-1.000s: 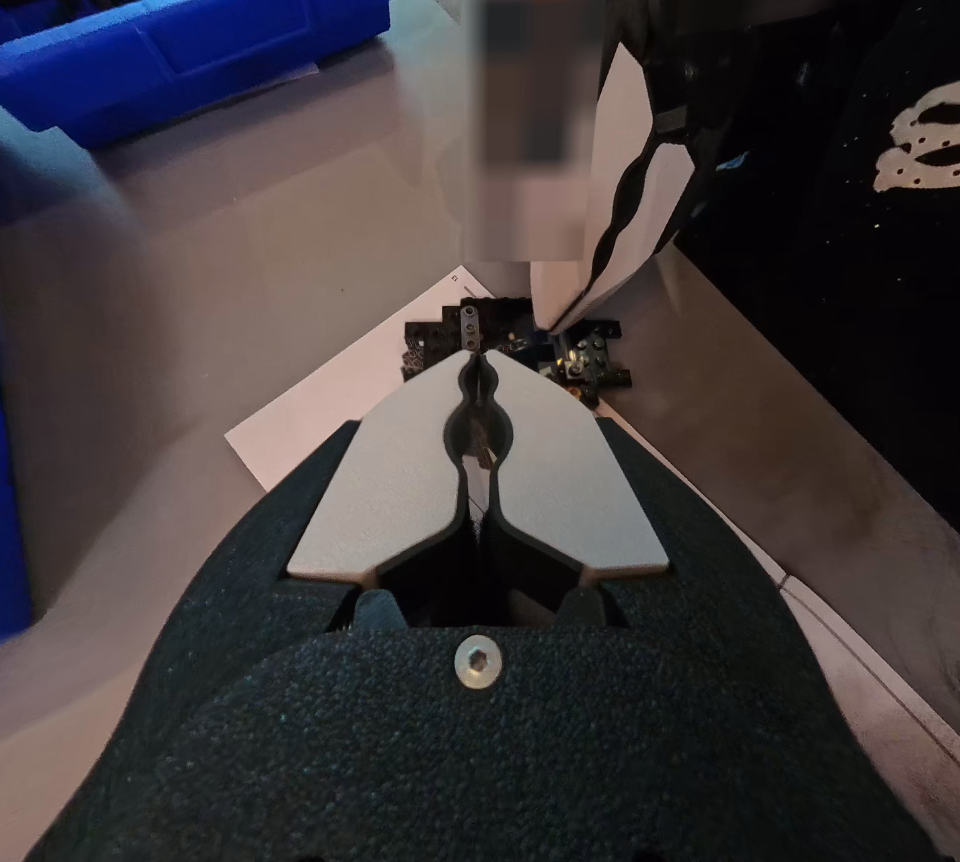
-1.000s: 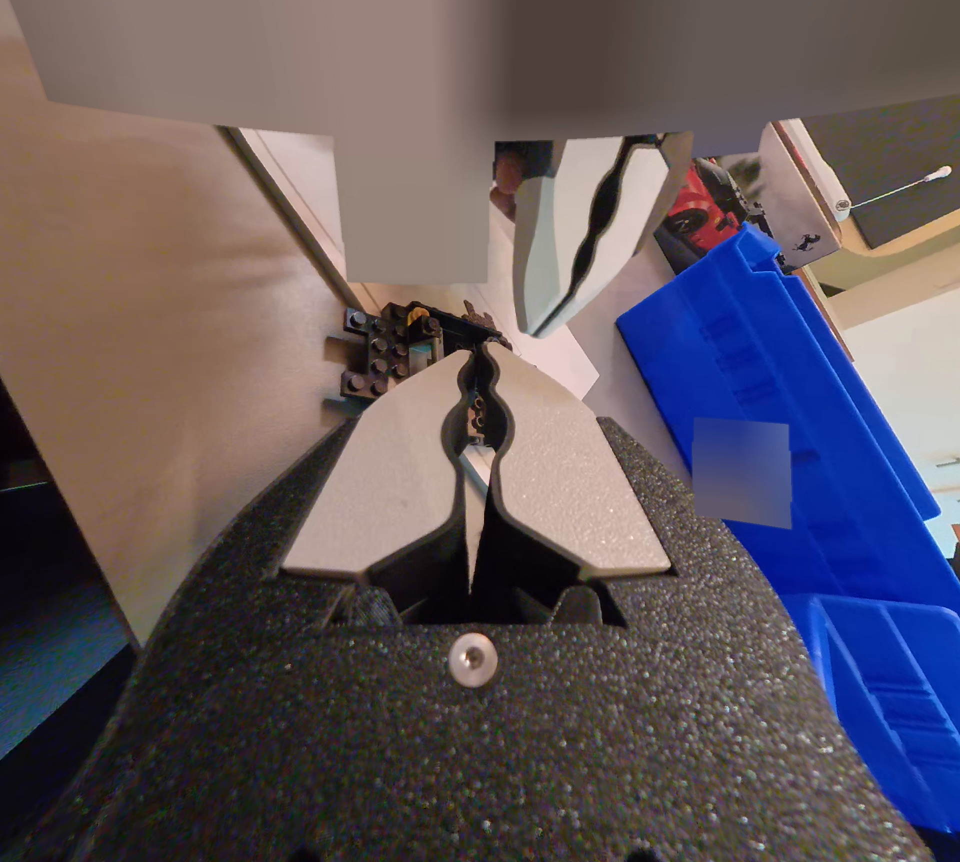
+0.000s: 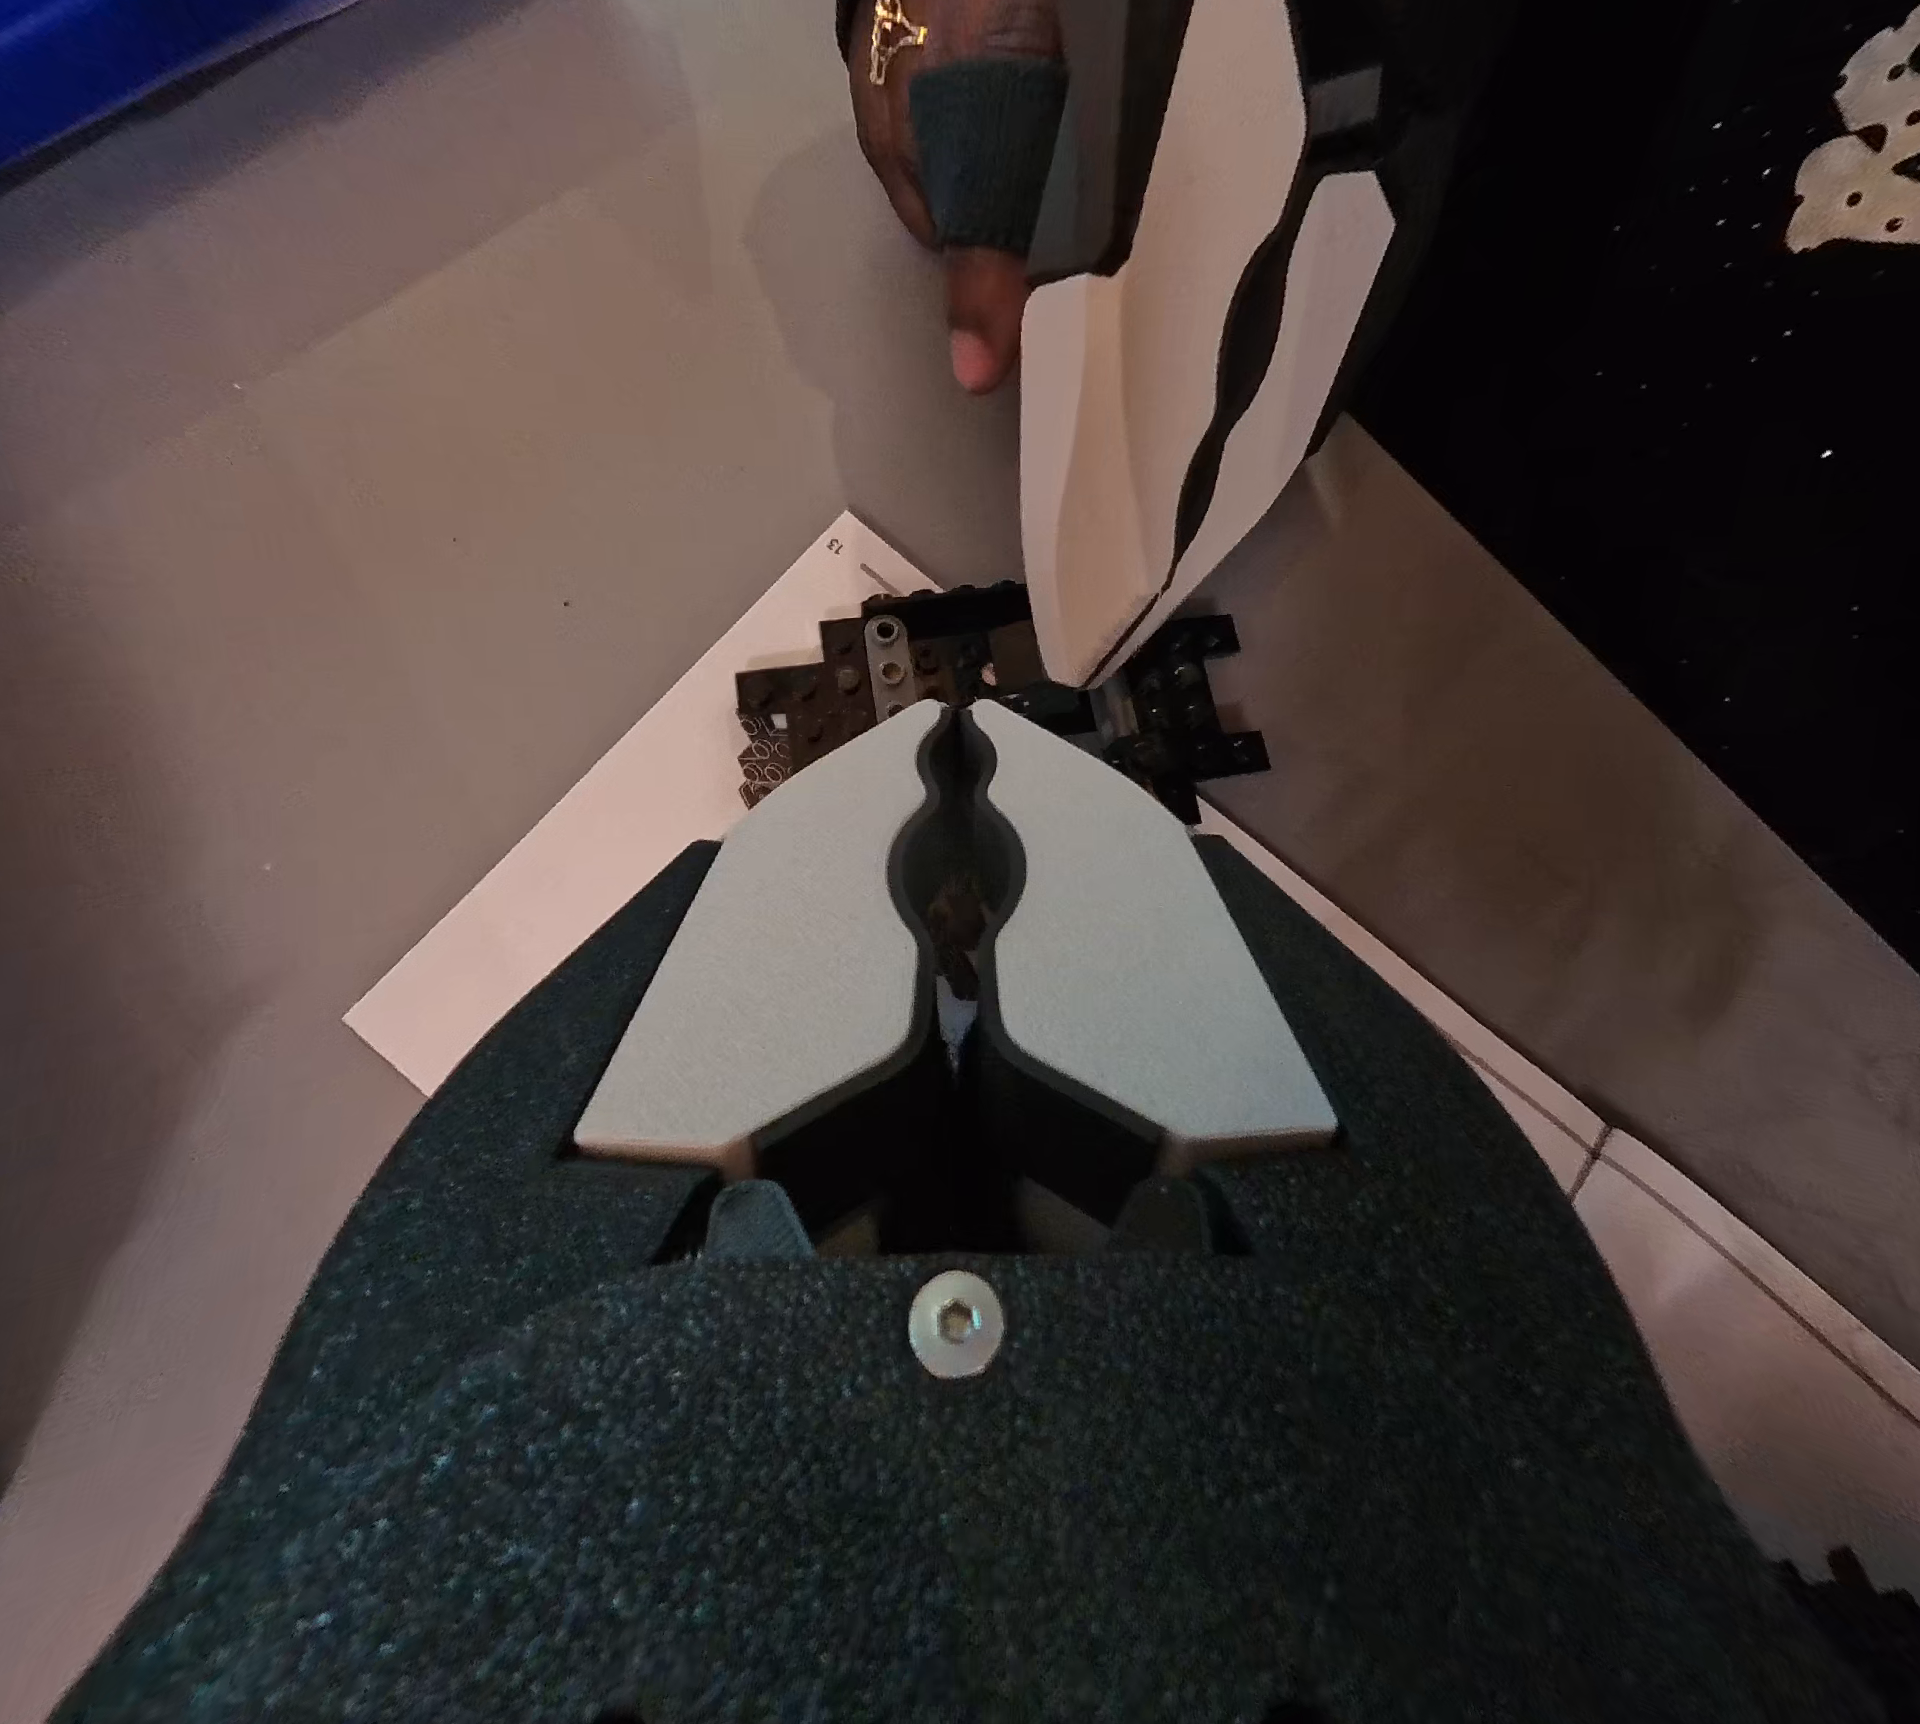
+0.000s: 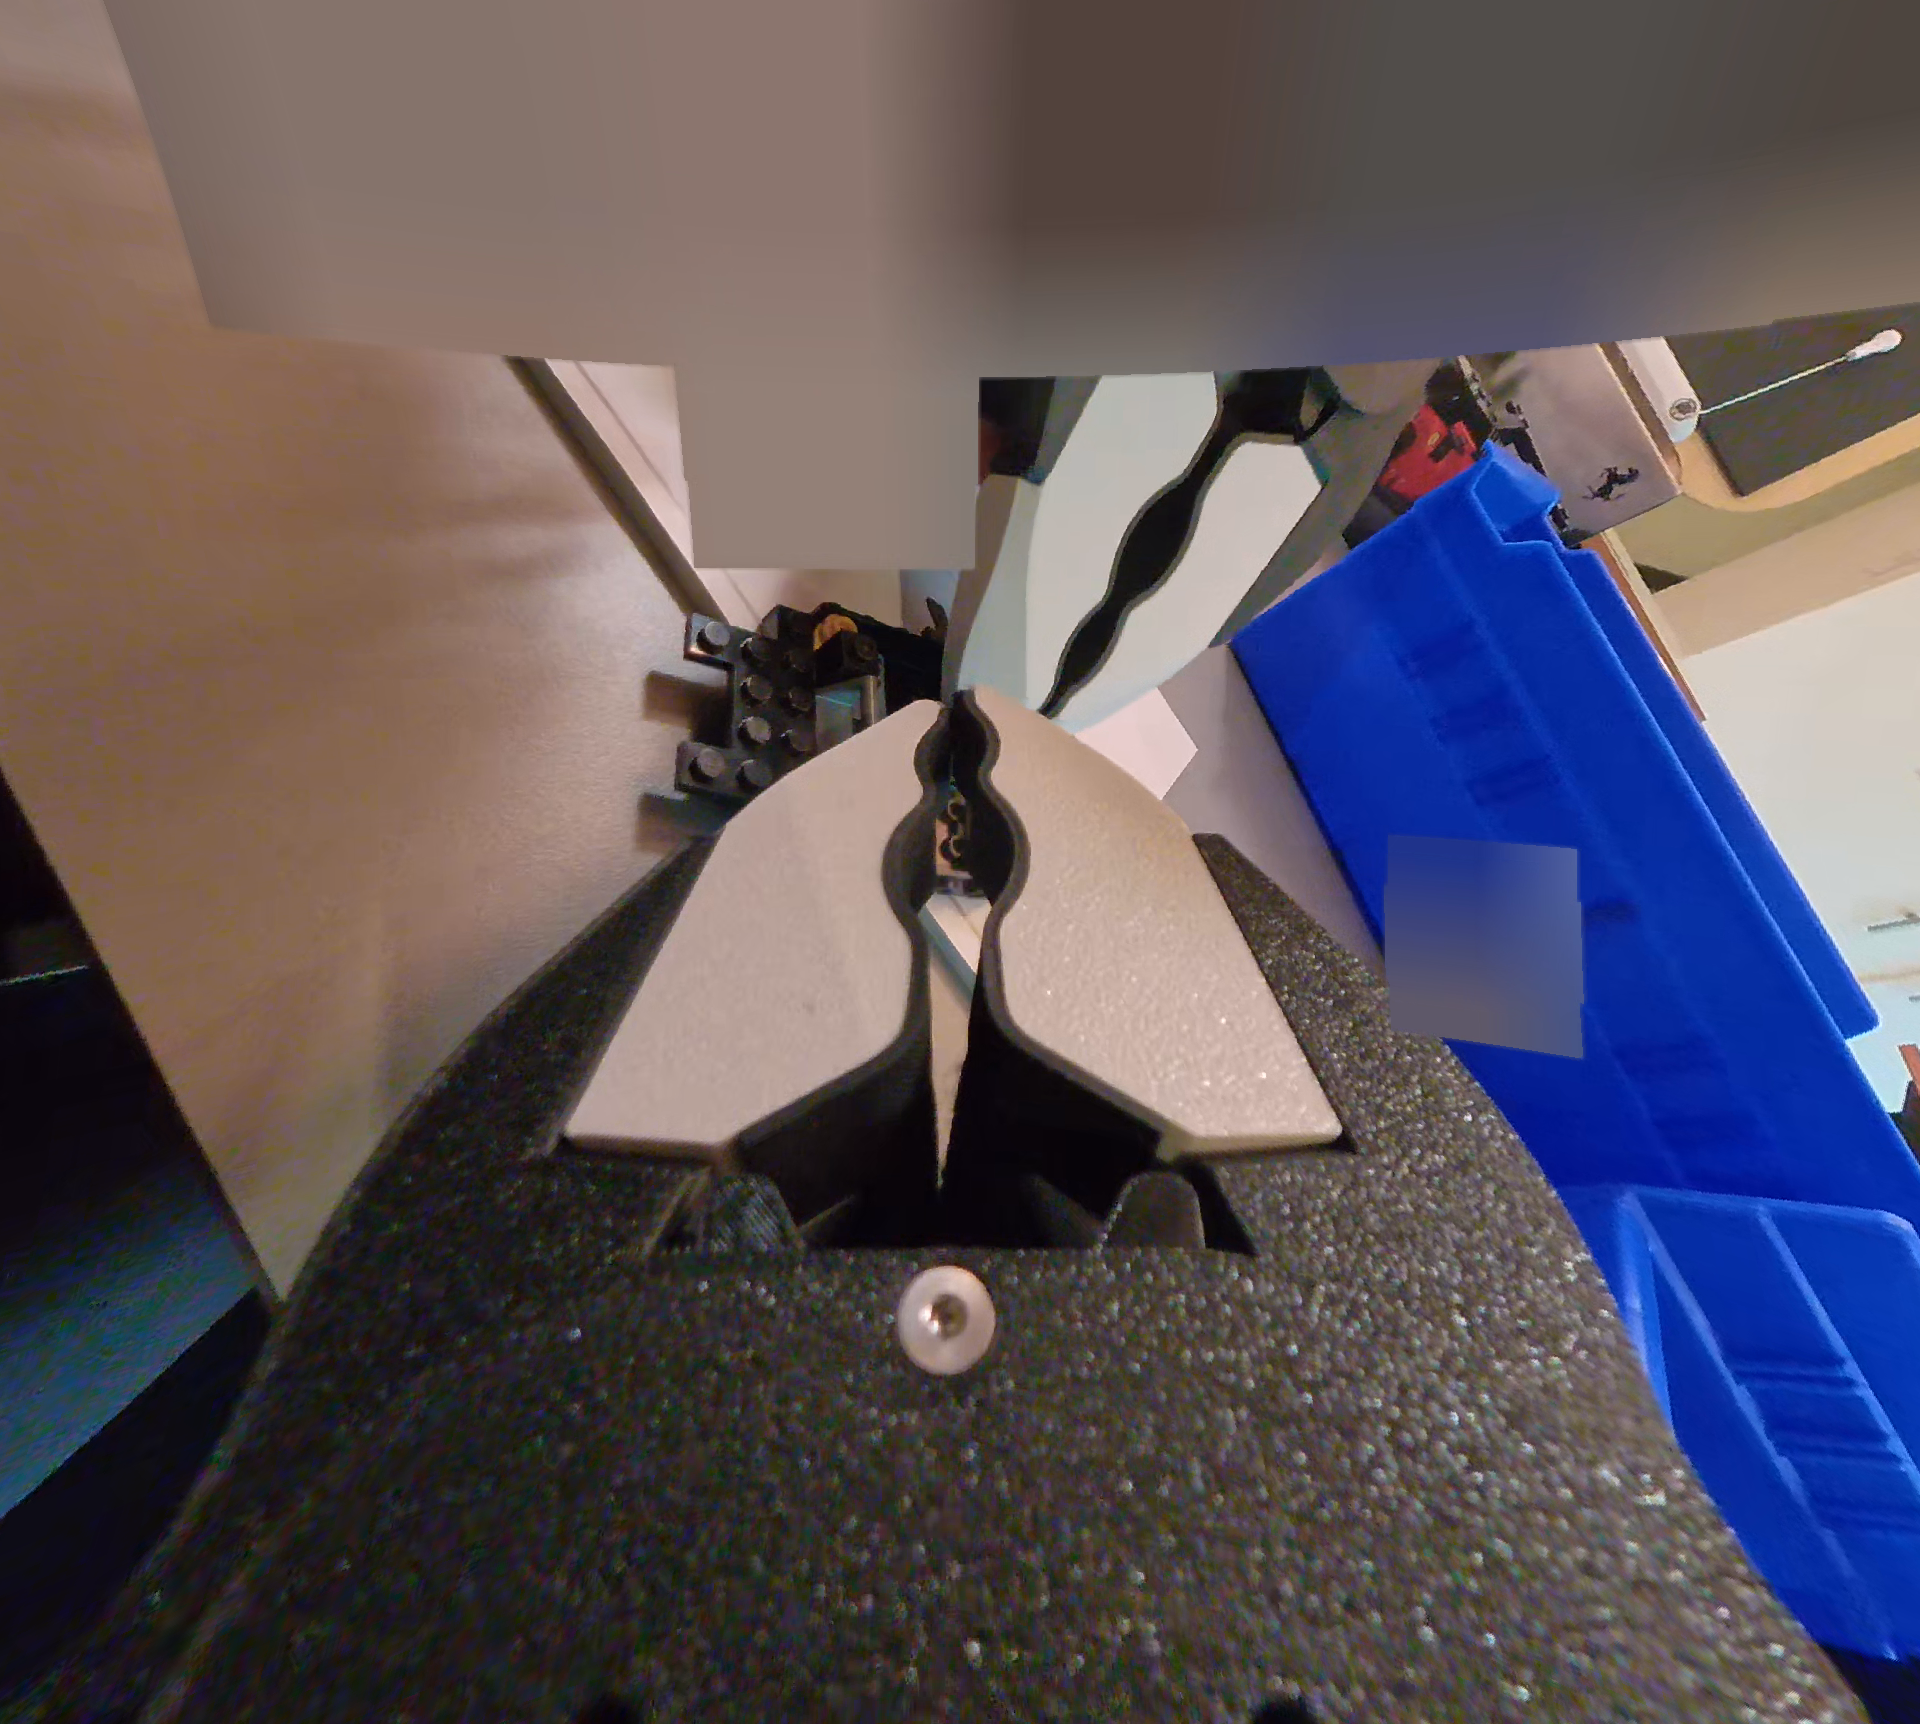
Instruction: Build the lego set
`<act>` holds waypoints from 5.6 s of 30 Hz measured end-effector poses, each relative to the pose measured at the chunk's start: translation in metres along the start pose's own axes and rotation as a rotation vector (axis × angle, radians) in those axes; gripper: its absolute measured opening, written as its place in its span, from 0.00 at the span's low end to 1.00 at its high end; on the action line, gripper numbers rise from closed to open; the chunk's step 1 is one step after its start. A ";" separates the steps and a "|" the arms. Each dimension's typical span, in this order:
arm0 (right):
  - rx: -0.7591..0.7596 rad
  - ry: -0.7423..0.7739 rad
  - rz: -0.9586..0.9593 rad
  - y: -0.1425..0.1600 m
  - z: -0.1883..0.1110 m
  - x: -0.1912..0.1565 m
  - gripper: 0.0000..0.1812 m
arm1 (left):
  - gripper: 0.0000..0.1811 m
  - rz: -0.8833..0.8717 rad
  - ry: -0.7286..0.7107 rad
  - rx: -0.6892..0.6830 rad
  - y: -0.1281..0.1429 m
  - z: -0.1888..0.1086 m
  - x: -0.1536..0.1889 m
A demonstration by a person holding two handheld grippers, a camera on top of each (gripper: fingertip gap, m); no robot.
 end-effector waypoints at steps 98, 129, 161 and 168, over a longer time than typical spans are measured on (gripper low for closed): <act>0.436 -0.538 0.036 0.041 0.007 0.060 0.00 | 0.04 -0.027 -0.152 0.193 0.013 -0.011 0.020; 0.423 -0.612 -0.010 0.043 0.016 0.063 0.00 | 0.04 -0.035 -0.141 0.167 0.015 -0.012 0.022; 0.465 -0.677 0.023 0.047 0.018 0.071 0.00 | 0.03 0.016 -0.058 0.142 0.008 -0.012 0.021; 0.457 -0.685 -0.020 0.049 0.019 0.070 0.00 | 0.03 0.045 -0.034 0.147 0.009 -0.011 0.020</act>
Point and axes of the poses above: each gripper's, where its closed fingertips meet, z out along the fingers, y out of its underside, x = y × z across the jaws, the point moved 10 cm from there along -z, back along the fingers, and after that the axes turned 6 degrees about y, right-handed, at the moved point
